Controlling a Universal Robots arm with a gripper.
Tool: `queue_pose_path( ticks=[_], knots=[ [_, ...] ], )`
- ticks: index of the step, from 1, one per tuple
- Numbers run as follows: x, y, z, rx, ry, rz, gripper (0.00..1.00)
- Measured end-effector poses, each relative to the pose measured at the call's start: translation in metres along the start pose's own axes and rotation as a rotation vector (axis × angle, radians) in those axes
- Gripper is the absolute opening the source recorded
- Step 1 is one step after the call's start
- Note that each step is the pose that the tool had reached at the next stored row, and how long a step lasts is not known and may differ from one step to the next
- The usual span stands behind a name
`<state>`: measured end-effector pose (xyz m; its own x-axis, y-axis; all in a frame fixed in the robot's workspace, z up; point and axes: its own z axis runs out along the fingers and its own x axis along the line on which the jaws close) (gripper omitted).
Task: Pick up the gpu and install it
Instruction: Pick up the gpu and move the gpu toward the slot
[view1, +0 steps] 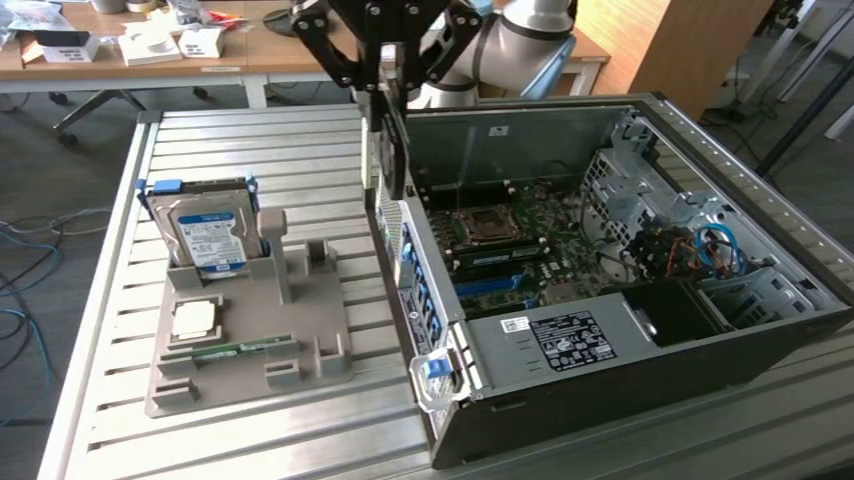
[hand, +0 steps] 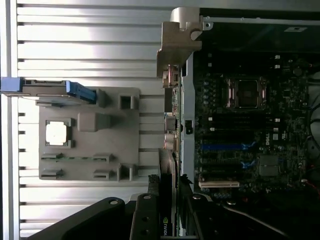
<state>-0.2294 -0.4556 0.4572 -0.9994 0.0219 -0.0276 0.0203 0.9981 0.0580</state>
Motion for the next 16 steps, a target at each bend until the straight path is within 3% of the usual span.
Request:
queue_pose_path(
  ticks=[16],
  knots=[
    [-0.060, 0.0012, 0.0018, -0.0159, 0.0003, 0.001, 0.26]
  ],
)
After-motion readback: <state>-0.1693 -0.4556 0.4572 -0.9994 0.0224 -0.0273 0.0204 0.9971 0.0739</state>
